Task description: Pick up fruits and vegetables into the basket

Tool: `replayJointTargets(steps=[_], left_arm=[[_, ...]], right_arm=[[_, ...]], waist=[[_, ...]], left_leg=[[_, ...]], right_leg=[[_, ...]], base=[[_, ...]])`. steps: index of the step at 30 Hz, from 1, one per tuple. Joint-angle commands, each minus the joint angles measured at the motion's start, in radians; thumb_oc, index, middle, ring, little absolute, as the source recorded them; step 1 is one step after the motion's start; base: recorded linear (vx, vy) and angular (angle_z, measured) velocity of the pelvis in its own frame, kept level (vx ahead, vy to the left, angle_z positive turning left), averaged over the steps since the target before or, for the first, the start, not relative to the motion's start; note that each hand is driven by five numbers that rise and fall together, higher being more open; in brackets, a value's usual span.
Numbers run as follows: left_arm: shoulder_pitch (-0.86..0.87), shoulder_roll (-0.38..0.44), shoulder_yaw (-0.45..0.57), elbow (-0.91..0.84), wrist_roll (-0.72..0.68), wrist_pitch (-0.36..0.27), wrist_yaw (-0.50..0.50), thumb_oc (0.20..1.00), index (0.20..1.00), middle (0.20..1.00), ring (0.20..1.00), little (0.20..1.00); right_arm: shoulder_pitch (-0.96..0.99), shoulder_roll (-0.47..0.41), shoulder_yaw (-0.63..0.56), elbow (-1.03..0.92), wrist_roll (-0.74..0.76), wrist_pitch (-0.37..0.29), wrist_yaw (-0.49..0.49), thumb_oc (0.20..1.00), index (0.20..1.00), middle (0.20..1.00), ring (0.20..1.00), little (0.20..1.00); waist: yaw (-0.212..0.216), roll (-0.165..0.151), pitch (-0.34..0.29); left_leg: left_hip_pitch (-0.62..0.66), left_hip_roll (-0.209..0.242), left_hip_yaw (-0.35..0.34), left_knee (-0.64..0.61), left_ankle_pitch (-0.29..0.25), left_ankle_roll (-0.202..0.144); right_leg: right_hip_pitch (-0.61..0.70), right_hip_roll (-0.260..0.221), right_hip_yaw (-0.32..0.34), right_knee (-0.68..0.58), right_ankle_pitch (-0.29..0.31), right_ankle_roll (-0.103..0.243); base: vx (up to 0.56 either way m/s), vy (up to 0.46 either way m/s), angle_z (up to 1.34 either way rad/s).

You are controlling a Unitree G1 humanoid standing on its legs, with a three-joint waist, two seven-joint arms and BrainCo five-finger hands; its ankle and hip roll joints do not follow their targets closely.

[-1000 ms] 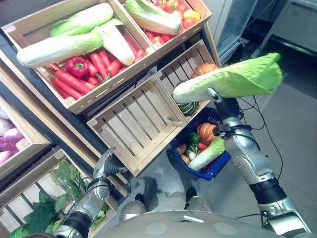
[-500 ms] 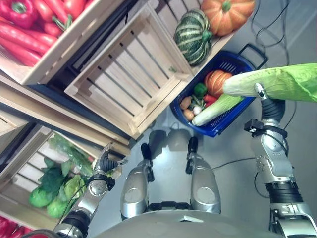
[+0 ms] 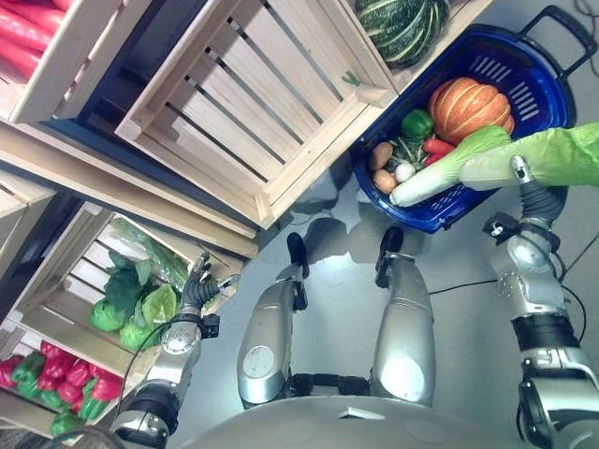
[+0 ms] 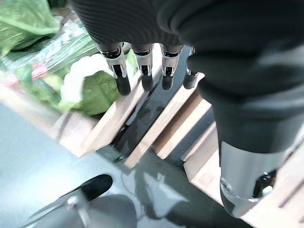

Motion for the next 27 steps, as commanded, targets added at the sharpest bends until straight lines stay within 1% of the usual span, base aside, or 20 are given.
replayJointTargets(steps=[1, 4, 5, 7, 8, 12, 13, 14, 16, 18, 21, 24, 27], left_arm=[[0.126, 0.013, -0.021, 0.040, -0.080, 0.076, -0.039, 1.000, 1.000, 1.000, 1.000, 1.000], [0.136, 0.016, -0.019, 0.037, -0.100, 0.099, -0.060, 1.000, 1.000, 1.000, 1.000, 1.000], [0.145, 0.020, -0.018, 0.040, -0.101, 0.099, -0.074, 1.000, 1.000, 1.000, 1.000, 1.000], [0.150, 0.022, -0.017, 0.043, -0.093, 0.099, -0.086, 1.000, 1.000, 1.000, 1.000, 1.000], [0.158, 0.029, -0.022, 0.040, -0.086, 0.091, -0.104, 1.000, 1.000, 1.000, 1.000, 1.000], [0.173, 0.040, -0.029, 0.029, -0.076, 0.090, -0.126, 1.000, 1.000, 1.000, 1.000, 1.000], [0.173, 0.047, -0.031, 0.021, -0.077, 0.096, -0.130, 1.000, 1.000, 1.000, 1.000, 1.000], [0.173, 0.048, -0.032, 0.020, -0.077, 0.098, -0.130, 1.000, 1.000, 1.000, 1.000, 1.000], [0.170, 0.065, -0.030, 0.011, -0.072, 0.107, -0.144, 1.000, 1.000, 1.000, 1.000, 1.000], [0.163, 0.079, -0.031, 0.000, -0.073, 0.114, -0.153, 1.000, 1.000, 1.000, 1.000, 1.000], [0.157, 0.096, -0.030, -0.012, -0.067, 0.124, -0.160, 1.000, 1.000, 1.000, 1.000, 1.000], [0.154, 0.110, -0.036, -0.009, -0.064, 0.117, -0.171, 1.000, 1.000, 1.000, 1.000, 1.000], [0.146, 0.115, -0.040, -0.005, -0.067, 0.120, -0.178, 1.000, 1.000, 1.000, 1.000, 1.000]], right_arm=[[-0.039, -0.089, -0.061, 0.027, 0.052, -0.018, 0.074, 0.200, 0.200, 0.200, 0.200, 0.200], [-0.068, -0.109, -0.058, 0.083, 0.093, -0.007, 0.139, 0.200, 0.200, 0.200, 0.200, 0.200], [-0.087, -0.123, -0.056, 0.127, 0.116, -0.003, 0.176, 0.200, 0.200, 0.200, 0.200, 0.200], [-0.107, -0.131, -0.048, 0.169, 0.114, 0.002, 0.188, 0.200, 0.200, 0.200, 0.200, 0.200], [-0.135, -0.152, -0.037, 0.227, 0.128, 0.011, 0.224, 0.200, 0.200, 0.200, 0.200, 0.200], [-0.196, -0.195, -0.004, 0.326, 0.096, 0.042, 0.284, 0.200, 0.200, 0.200, 0.200, 0.200], [-0.216, -0.209, 0.014, 0.356, 0.097, 0.060, 0.319, 0.200, 0.200, 0.200, 0.200, 0.200], [-0.220, -0.211, 0.017, 0.359, 0.098, 0.063, 0.324, 0.200, 0.200, 0.200, 0.200, 0.200], [-0.249, -0.228, 0.041, 0.416, 0.088, 0.078, 0.393, 0.200, 0.200, 0.200, 0.200, 0.200], [-0.271, -0.236, 0.063, 0.448, 0.059, 0.098, 0.431, 0.200, 0.200, 0.200, 0.200, 0.200], [-0.296, -0.241, 0.084, 0.489, 0.093, 0.122, 0.487, 0.200, 0.200, 0.200, 0.200, 0.200], [-0.318, -0.234, 0.091, 0.557, 0.131, 0.142, 0.570, 0.200, 0.200, 0.200, 0.200, 0.200], [-0.335, -0.225, 0.096, 0.620, 0.139, 0.167, 0.609, 0.200, 0.200, 0.200, 0.200, 0.200]], waist=[[0.022, 0.029, -0.010], [0.031, 0.040, -0.010], [0.039, 0.048, -0.010], [0.045, 0.053, -0.010], [0.055, 0.062, -0.010], [0.074, 0.080, -0.010], [0.080, 0.084, -0.010], [0.081, 0.085, -0.010], [0.093, 0.089, -0.010], [0.100, 0.092, -0.010], [0.109, 0.093, -0.010], [0.119, 0.096, -0.010], [0.127, 0.100, -0.010]], left_leg=[[-0.084, 0.004, 0.019, 0.181, -0.118, 0.031], [-0.114, -0.002, 0.016, 0.199, -0.109, 0.032], [-0.131, -0.006, 0.011, 0.210, -0.102, 0.032], [-0.142, -0.010, 0.009, 0.217, -0.100, 0.032], [-0.158, -0.013, 0.006, 0.223, -0.092, 0.033], [-0.187, -0.020, 0.005, 0.238, -0.089, 0.036], [-0.200, -0.023, 0.004, 0.248, -0.091, 0.038], [-0.202, -0.024, 0.003, 0.249, -0.092, 0.038], [-0.223, -0.028, 0.000, 0.261, -0.094, 0.042], [-0.243, -0.031, 0.000, 0.272, -0.096, 0.045], [-0.262, -0.034, -0.002, 0.281, -0.102, 0.051], [-0.289, -0.036, -0.007, 0.301, -0.110, 0.057], [-0.311, -0.039, -0.009, 0.319, -0.121, 0.065]], right_leg=[[0.020, 0.034, -0.031, -0.043, -0.026, 0.020], [-0.008, 0.030, -0.029, -0.025, -0.030, 0.014], [-0.025, 0.028, -0.029, -0.013, -0.033, 0.010], [-0.039, 0.026, -0.028, -0.003, -0.035, 0.008], [-0.056, 0.022, -0.028, 0.006, -0.036, 0.005], [-0.080, 0.017, -0.029, 0.021, -0.043, -0.002], [-0.091, 0.013, -0.030, 0.031, -0.046, -0.004], [-0.093, 0.012, -0.030, 0.032, -0.046, -0.004], [-0.108, 0.011, -0.032, 0.037, -0.046, -0.006], [-0.126, 0.008, -0.033, 0.042, -0.044, -0.007], [-0.138, 0.008, -0.036, 0.041, -0.040, -0.007], [-0.158, 0.009, -0.033, 0.052, -0.042, -0.009], [-0.177, 0.006, -0.033, 0.063, -0.043, -0.010]], base=[[0.00, -0.029, 0.11], [0.00, -0.036, 0.08], [0.01, -0.044, 0.07], [0.01, -0.030, 0.12], [0.01, -0.014, 0.14], [0.01, -0.005, 0.17], [0.01, -0.002, 0.09], [0.01, -0.008, 0.08], [0.00, -0.023, 0.05], [-0.01, -0.033, 0.06], [0.00, -0.036, 0.06], [0.00, -0.033, 0.05], [0.00, -0.018, 0.11]])
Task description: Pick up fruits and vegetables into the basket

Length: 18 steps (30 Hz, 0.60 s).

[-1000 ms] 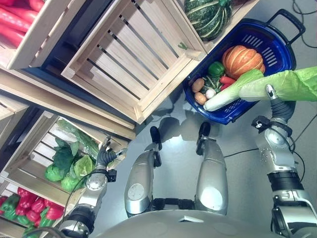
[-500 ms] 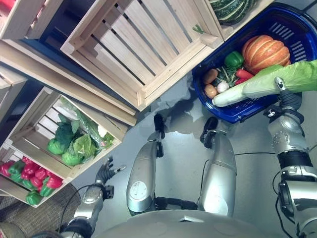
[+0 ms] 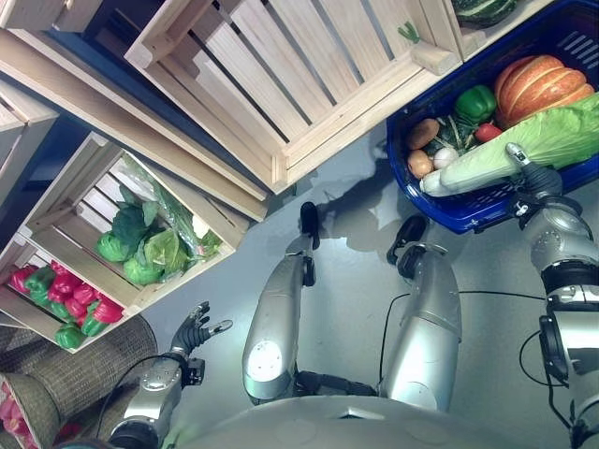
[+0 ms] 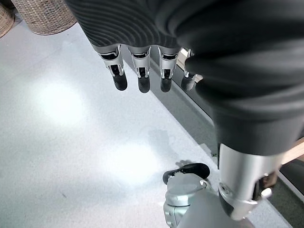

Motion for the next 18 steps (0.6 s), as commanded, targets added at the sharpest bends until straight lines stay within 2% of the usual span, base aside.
replayJointTargets(steps=[1, 7, 8, 9, 14, 18], left_arm=[[0.005, 0.031, -0.034, 0.021, 0.009, -0.003, -0.010, 1.000, 1.000, 1.000, 1.000, 1.000], [-0.009, 0.036, -0.043, 0.020, 0.022, 0.002, -0.011, 1.000, 1.000, 1.000, 1.000, 1.000], [-0.012, 0.037, -0.044, 0.018, 0.027, 0.008, -0.012, 1.000, 1.000, 1.000, 1.000, 1.000], [-0.012, 0.038, -0.044, 0.018, 0.028, 0.009, -0.011, 1.000, 1.000, 1.000, 1.000, 1.000], [-0.017, 0.040, -0.049, 0.011, 0.030, 0.021, -0.003, 1.000, 1.000, 1.000, 1.000, 1.000], [-0.021, 0.033, -0.051, 0.012, 0.029, 0.016, 0.003, 1.000, 1.000, 1.000, 1.000, 1.000]], right_arm=[[-0.007, -0.072, 0.021, 0.073, 0.053, 0.016, 0.075, 0.200, 0.200, 0.200, 0.200, 0.200], [-0.023, -0.069, -0.001, 0.166, 0.103, 0.035, 0.113, 0.200, 0.200, 0.200, 0.200, 0.200], [-0.023, -0.067, -0.006, 0.172, 0.114, 0.028, 0.094, 0.555, 0.555, 0.555, 0.555, 0.555], [-0.022, -0.066, -0.008, 0.171, 0.115, 0.028, 0.091, 1.000, 1.000, 1.000, 1.000, 1.000], [-0.002, -0.052, -0.041, 0.172, 0.136, 0.027, 0.016, 1.000, 1.000, 1.000, 1.000, 1.000], [0.016, -0.035, -0.052, 0.160, 0.121, -0.050, -0.053, 1.000, 1.000, 1.000, 1.000, 1.000]], waist=[[-0.009, 0.073, 0.009], [0.002, 0.081, 0.009], [0.003, 0.081, 0.009], [0.004, 0.081, 0.009], [0.000, 0.075, 0.009], [-0.004, 0.067, 0.009]], left_leg=[[-0.088, -0.052, 0.021, 0.242, -0.172, 0.091], [-0.113, -0.056, 0.022, 0.256, -0.192, 0.103], [-0.117, -0.057, 0.022, 0.259, -0.195, 0.105], [-0.117, -0.057, 0.021, 0.260, -0.196, 0.105], [-0.117, -0.059, 0.016, 0.268, -0.202, 0.108], [-0.092, -0.057, 0.015, 0.254, -0.195, 0.105]], right_leg=[[0.041, 0.047, 0.015, -0.109, 0.031, 0.060], [0.019, 0.042, 0.017, -0.099, 0.033, 0.061], [0.017, 0.042, 0.017, -0.096, 0.033, 0.061], [0.016, 0.042, 0.017, -0.095, 0.033, 0.061], [0.022, 0.047, 0.019, -0.095, 0.035, 0.062], [0.057, 0.056, 0.017, -0.117, 0.041, 0.065]], base=[[0.01, -0.004, 0.11], [-0.01, -0.011, 0.06], [-0.01, -0.016, 0.05], [-0.01, -0.011, 0.04], [0.00, -0.004, 0.01], [0.00, 0.000, 0.00]])
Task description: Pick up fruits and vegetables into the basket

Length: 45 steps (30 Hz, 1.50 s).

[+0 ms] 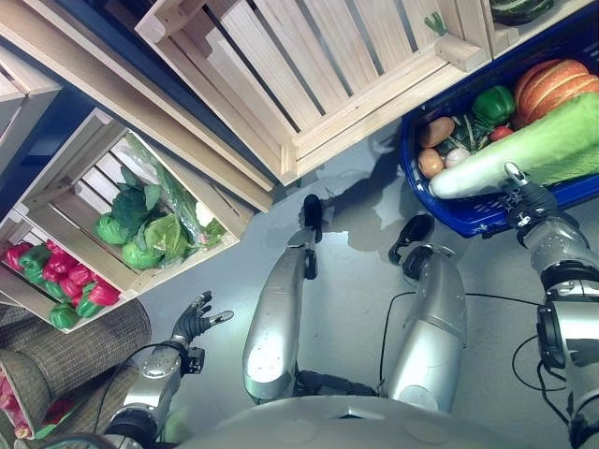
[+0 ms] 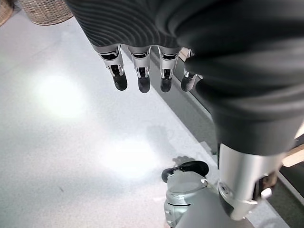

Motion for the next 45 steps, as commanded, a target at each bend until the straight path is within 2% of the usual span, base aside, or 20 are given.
replayJointTargets(steps=[1, 7, 8, 13, 14, 18, 19, 20, 21, 22, 27, 32, 33, 36, 38, 43, 44, 45], left_arm=[[0.027, 0.026, -0.039, 0.015, 0.018, 0.006, 0.019, 1.000, 1.000, 1.000, 1.000, 1.000], [0.014, -0.002, -0.008, 0.040, 0.015, 0.010, 0.076, 1.000, 1.000, 1.000, 1.000, 1.000], [0.006, -0.008, 0.000, 0.059, 0.016, 0.008, 0.099, 1.000, 1.000, 1.000, 1.000, 1.000], [-0.012, -0.032, 0.046, 0.110, -0.016, 0.009, 0.139, 1.000, 1.000, 1.000, 1.000, 1.000], [-0.012, -0.041, 0.067, 0.129, -0.020, 0.005, 0.147, 1.000, 1.000, 1.000, 1.000, 1.000], [-0.003, -0.059, 0.106, 0.177, -0.031, -0.029, 0.173, 1.000, 1.000, 1.000, 1.000, 1.000], [0.006, -0.065, 0.118, 0.188, -0.032, -0.043, 0.178, 1.000, 1.000, 1.000, 1.000, 1.000], [0.013, -0.067, 0.124, 0.192, -0.030, -0.044, 0.179, 1.000, 1.000, 1.000, 1.000, 1.000], [0.024, -0.071, 0.132, 0.195, -0.029, -0.054, 0.179, 1.000, 1.000, 1.000, 1.000, 1.000], [0.036, -0.079, 0.142, 0.200, -0.024, -0.068, 0.179, 1.000, 1.000, 1.000, 1.000, 1.000], [0.086, -0.112, 0.185, 0.217, -0.012, -0.110, 0.147, 1.000, 1.000, 1.000, 1.000, 1.000], [0.089, -0.158, 0.175, 0.270, -0.043, -0.118, 0.023, 1.000, 1.000, 1.000, 1.000, 1.000], [0.088, -0.159, 0.175, 0.272, -0.047, -0.117, 0.015, 1.000, 1.000, 1.000, 1.000, 1.000], [0.065, -0.164, 0.163, 0.309, -0.075, -0.111, -0.054, 1.000, 1.000, 1.000, 1.000, 1.000], [0.035, -0.163, 0.144, 0.344, -0.096, -0.113, -0.110, 1.000, 1.000, 1.000, 1.000, 1.000], [-0.005, -0.163, 0.118, 0.376, -0.109, -0.103, -0.179, 1.000, 1.000, 1.000, 1.000, 1.000], [-0.020, -0.163, 0.109, 0.388, -0.107, -0.090, -0.198, 1.000, 1.000, 1.000, 1.000, 1.000], [-0.038, -0.167, 0.095, 0.403, -0.102, -0.070, -0.222, 1.000, 1.000, 1.000, 1.000, 1.000]], right_arm=[[0.057, -0.051, -0.023, -0.011, 0.010, -0.099, -0.078, 1.000, 1.000, 1.000, 1.000, 1.000], [0.163, 0.007, -0.067, -0.117, -0.025, -0.239, -0.223, 1.000, 1.000, 1.000, 1.000, 1.000], [0.204, 0.030, -0.077, -0.158, -0.035, -0.290, -0.273, 1.000, 1.000, 1.000, 1.000, 1.000], [0.338, 0.119, -0.101, -0.351, -0.068, -0.412, -0.430, 1.000, 1.000, 1.000, 1.000, 1.000], [0.384, 0.142, -0.116, -0.413, -0.080, -0.434, -0.452, 1.000, 1.000, 1.000, 1.000, 1.000], [0.488, 0.204, -0.153, -0.518, -0.135, -0.524, -0.474, 1.000, 1.000, 1.000, 1.000, 1.000], [0.526, 0.222, -0.161, -0.557, -0.172, -0.542, -0.480, 1.000, 1.000, 1.000, 1.000, 1.000], [0.548, 0.228, -0.160, -0.578, -0.184, -0.540, -0.486, 1.000, 1.000, 1.000, 1.000, 1.000], [0.573, 0.236, -0.162, -0.603, -0.200, -0.541, -0.492, 1.000, 1.000, 1.000, 1.000, 1.000], [0.603, 0.248, -0.167, -0.629, -0.208, -0.540, -0.487, 1.000, 1.000, 1.000, 1.000, 1.000], [0.725, 0.301, -0.150, -0.685, -0.312, -0.499, -0.463, 1.000, 1.000, 1.000, 1.000, 1.000], [0.797, 0.348, -0.057, -0.594, -0.396, -0.373, -0.350, 1.000, 1.000, 1.000, 1.000, 1.000], [0.798, 0.350, -0.054, -0.591, -0.401, -0.368, -0.347, 1.000, 1.000, 1.000, 1.000, 1.000], [0.802, 0.382, -0.009, -0.498, -0.350, -0.295, -0.238, 1.000, 1.000, 1.000, 1.000, 1.000], [0.792, 0.410, 0.039, -0.376, -0.370, -0.275, -0.145, 1.000, 1.000, 1.000, 1.000, 1.000], [0.764, 0.448, 0.117, -0.243, -0.412, -0.225, 0.008, 1.000, 1.000, 1.000, 1.000, 1.000], [0.748, 0.459, 0.141, -0.198, -0.423, -0.217, 0.034, 1.000, 1.000, 1.000, 1.000, 1.000], [0.731, 0.469, 0.167, -0.154, -0.416, -0.177, 0.069, 1.000, 1.000, 1.000, 1.000, 1.000]], waist=[[-0.028, 0.063, 0.009], [-0.057, 0.026, 0.009], [-0.067, 0.010, 0.009], [-0.100, -0.047, 0.009], [-0.110, -0.066, 0.009], [-0.129, -0.109, -0.009], [-0.134, -0.123, -0.026], [-0.135, -0.128, -0.040], [-0.137, -0.136, -0.053], [-0.140, -0.144, -0.071], [-0.152, -0.179, -0.173], [-0.154, -0.201, -0.291], [-0.154, -0.201, -0.293], [-0.154, -0.209, -0.325], [-0.151, -0.214, -0.346], [-0.144, -0.224, -0.367], [-0.140, -0.225, -0.372], [-0.136, -0.226, -0.375]], left_leg=[[-0.026, -0.054, 0.027, 0.198, -0.182, 0.091], [0.070, -0.042, 0.030, 0.144, -0.170, 0.084], [0.097, -0.036, 0.032, 0.130, -0.170, 0.081], [0.199, -0.018, 0.041, 0.070, -0.185, 0.081], [0.237, -0.012, 0.044, 0.052, -0.191, 0.082], [0.315, -0.001, 0.048, 0.003, -0.189, 0.078], [0.327, 0.000, 0.058, -0.022, -0.161, 0.086], [0.349, 0.000, 0.049, -0.029, -0.185, 0.078], [0.367, 0.002, 0.050, -0.043, -0.183, 0.076], [0.379, 0.003, 0.062, -0.067, -0.157, 0.083], [0.489, -0.004, 0.068, -0.158, -0.151, 0.080], [0.598, -0.006, 0.087, -0.238, -0.155, 0.083], [0.601, -0.007, 0.088, -0.241, -0.155, 0.083], [0.643, -0.008, 0.098, -0.287, -0.151, 0.085], [0.674, -0.008, 0.106, -0.324, -0.146, 0.086], [0.704, -0.019, 0.114, -0.343, -0.153, 0.090], [0.709, -0.021, 0.115, -0.343, -0.156, 0.091], [0.715, -0.026, 0.116, -0.343, -0.159, 0.094]], right_leg=[[0.084, 0.072, 0.036, -0.136, 0.044, 0.067], [0.192, 0.098, 0.033, -0.203, 0.060, 0.077], [0.225, 0.107, 0.034, -0.226, 0.067, 0.082], [0.343, 0.125, 0.032, -0.299, 0.089, 0.096], [0.384, 0.126, 0.031, -0.325, 0.099, 0.103], [0.475, 0.131, 0.031, -0.394, 0.121, 0.121], [0.493, 0.130, 0.019, -0.429, 0.155, 0.118], [0.515, 0.133, 0.032, -0.435, 0.133, 0.130], [0.535, 0.134, 0.032, -0.453, 0.137, 0.135], [0.553, 0.132, 0.019, -0.485, 0.167, 0.131], [0.674, 0.139, 0.024, -0.593, 0.192, 0.164], [0.772, 0.138, 0.017, -0.673, 0.224, 0.194], [0.775, 0.138, 0.017, -0.675, 0.225, 0.195], [0.806, 0.135, 0.016, -0.707, 0.243, 0.209], [0.831, 0.133, 0.008, -0.737, 0.259, 0.221], [0.852, 0.132, -0.003, -0.771, 0.280, 0.229], [0.857, 0.132, -0.007, -0.774, 0.282, 0.229], [0.864, 0.132, -0.012, -0.777, 0.284, 0.229]], base=[[-0.01, 0.035, 0.02], [0.01, 0.079, 0.02], [0.02, 0.084, 0.01], [0.02, 0.056, -0.03], [0.03, 0.058, -0.21], [0.02, 0.038, -0.13], [0.07, 0.021, -0.11], [0.07, 0.023, -0.12], [0.09, 0.026, -0.13], [0.03, 0.044, -0.13], [0.13, 0.050, -0.08], [0.12, 0.077, -0.08], [0.06, 0.075, -0.05], [0.00, 0.072, -0.02], [-0.03, 0.072, -0.04], [-0.04, 0.054, -0.04], [-0.05, 0.060, 0.01], [-0.05, 0.057, 0.02]])
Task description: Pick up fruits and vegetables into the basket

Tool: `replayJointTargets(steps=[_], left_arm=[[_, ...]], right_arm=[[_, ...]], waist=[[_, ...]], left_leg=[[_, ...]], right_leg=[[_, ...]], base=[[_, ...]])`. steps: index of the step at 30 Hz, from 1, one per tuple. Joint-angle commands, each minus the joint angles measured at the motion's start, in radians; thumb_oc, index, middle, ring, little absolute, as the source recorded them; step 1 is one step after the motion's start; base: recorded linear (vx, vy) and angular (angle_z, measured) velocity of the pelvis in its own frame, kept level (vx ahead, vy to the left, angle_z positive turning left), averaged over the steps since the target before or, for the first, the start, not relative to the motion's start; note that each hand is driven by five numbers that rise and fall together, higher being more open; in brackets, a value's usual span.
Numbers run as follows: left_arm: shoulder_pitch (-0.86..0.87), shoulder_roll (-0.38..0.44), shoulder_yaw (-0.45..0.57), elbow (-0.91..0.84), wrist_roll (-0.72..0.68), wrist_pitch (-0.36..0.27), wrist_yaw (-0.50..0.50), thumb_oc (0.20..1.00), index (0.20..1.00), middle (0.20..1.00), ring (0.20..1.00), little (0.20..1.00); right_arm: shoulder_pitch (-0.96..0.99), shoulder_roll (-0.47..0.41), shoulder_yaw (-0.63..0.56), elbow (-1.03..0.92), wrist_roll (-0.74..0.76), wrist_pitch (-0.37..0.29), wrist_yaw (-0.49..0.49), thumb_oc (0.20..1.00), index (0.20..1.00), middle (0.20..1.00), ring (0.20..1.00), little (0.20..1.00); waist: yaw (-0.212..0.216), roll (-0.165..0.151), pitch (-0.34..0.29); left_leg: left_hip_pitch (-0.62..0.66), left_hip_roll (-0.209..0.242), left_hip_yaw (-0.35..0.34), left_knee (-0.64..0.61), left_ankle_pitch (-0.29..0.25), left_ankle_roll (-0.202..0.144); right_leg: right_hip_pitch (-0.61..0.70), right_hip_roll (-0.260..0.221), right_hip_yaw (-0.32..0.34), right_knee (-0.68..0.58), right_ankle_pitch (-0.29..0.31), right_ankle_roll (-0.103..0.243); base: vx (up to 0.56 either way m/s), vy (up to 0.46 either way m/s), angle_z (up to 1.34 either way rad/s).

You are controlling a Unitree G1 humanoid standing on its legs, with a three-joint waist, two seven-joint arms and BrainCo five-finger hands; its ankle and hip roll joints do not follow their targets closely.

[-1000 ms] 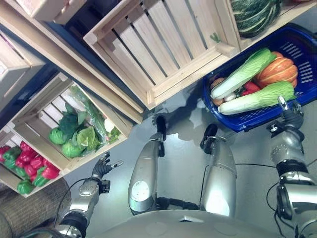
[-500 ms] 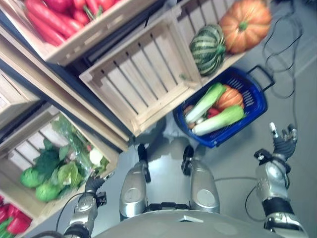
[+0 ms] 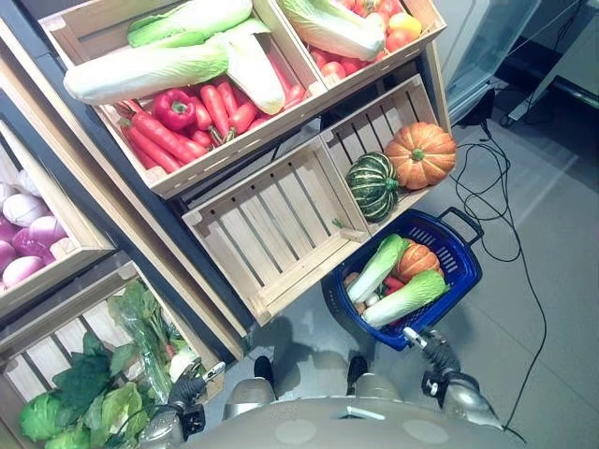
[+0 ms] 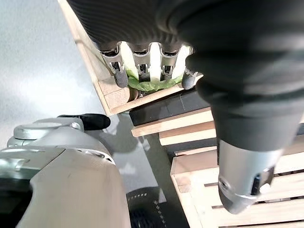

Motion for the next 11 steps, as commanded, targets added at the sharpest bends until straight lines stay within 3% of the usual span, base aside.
replayJointTargets(steps=[1, 7, 11], left_arm=[[-0.106, -0.009, -0.060, 0.015, -0.005, 0.016, -0.098, 1.000, 1.000, 1.000, 1.000, 1.000], [-0.158, -0.023, -0.104, 0.081, 0.069, 0.060, -0.142, 1.000, 1.000, 1.000, 1.000, 1.000], [-0.175, -0.032, -0.128, 0.111, 0.121, 0.109, -0.150, 1.000, 1.000, 1.000, 1.000, 1.000]], right_arm=[[-0.073, 0.020, 0.038, 0.049, -0.012, 0.038, 0.093, 1.000, 1.000, 1.000, 1.000, 1.000], [-0.120, 0.065, 0.091, 0.207, -0.044, 0.156, 0.253, 1.000, 1.000, 1.000, 1.000, 1.000], [-0.142, 0.061, 0.107, 0.246, -0.051, 0.194, 0.252, 1.000, 1.000, 1.000, 1.000, 1.000]], waist=[[0.009, -0.037, 0.009], [0.018, -0.036, -0.006], [0.027, -0.036, -0.015]], left_leg=[[0.000, -0.028, 0.014, 0.028, -0.110, 0.036], [0.020, -0.039, 0.013, 0.025, -0.116, 0.047], [0.037, -0.044, 0.008, 0.019, -0.120, 0.051]], right_leg=[[0.010, -0.042, -0.048, 0.000, 0.018, 0.061], [0.032, -0.039, -0.056, -0.009, 0.018, 0.057], [0.049, -0.036, -0.062, -0.020, 0.022, 0.058]], base=[[-0.04, 0.059, 0.00], [-0.02, 0.031, -0.01], [0.00, 0.001, 0.01]])
